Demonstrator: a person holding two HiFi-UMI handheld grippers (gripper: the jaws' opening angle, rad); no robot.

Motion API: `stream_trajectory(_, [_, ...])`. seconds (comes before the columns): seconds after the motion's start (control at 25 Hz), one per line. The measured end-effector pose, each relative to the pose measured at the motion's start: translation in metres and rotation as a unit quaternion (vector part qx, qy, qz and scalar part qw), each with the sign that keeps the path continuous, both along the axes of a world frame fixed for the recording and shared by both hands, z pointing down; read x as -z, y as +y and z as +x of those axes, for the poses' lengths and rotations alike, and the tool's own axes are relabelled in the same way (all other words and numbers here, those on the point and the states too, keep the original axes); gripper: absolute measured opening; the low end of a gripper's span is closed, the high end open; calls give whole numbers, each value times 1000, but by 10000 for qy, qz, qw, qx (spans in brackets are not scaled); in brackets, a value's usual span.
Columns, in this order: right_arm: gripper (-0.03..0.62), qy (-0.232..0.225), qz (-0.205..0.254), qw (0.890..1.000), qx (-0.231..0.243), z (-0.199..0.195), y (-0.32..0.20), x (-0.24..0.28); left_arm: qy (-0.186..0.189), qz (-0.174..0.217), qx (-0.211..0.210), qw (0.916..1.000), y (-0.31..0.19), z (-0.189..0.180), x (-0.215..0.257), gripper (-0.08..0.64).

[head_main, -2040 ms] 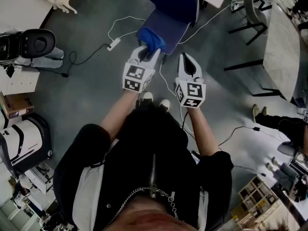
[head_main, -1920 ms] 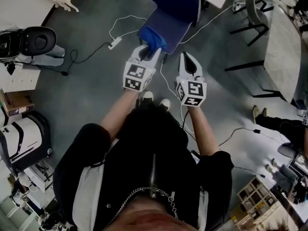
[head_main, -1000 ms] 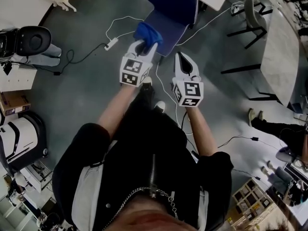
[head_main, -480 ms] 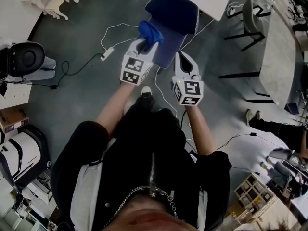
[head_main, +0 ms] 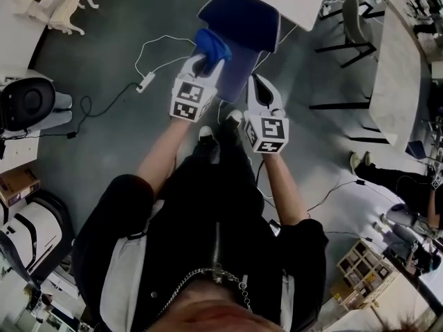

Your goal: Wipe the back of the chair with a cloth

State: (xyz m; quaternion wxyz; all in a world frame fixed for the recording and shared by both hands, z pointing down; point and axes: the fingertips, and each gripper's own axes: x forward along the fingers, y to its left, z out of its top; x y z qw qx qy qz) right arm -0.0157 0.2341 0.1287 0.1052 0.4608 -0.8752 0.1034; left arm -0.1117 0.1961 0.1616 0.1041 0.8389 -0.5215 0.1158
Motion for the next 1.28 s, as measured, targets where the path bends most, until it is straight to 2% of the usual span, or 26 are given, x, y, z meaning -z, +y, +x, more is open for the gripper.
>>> stream_trajectory(0.52, [3, -255, -239, 9993, 145, 8, -106, -25, -171, -120, 201, 9996, -101, 6, -11, 89])
stream_trajectory(0.76, [3, -233, -288, 9991, 201, 19, -158, -34, -296, -197, 221, 9991, -151, 10, -25, 89])
stream_trajectory(1.04, [3, -262, -520, 9983, 23, 23, -201, -63, -364, -242, 164, 9989, -201, 5, -50, 89])
stream_trajectory(1.28, [3, -280, -691, 9971, -135, 23, -223, -96, -524, -282, 185, 9981, -244, -6, -92, 89])
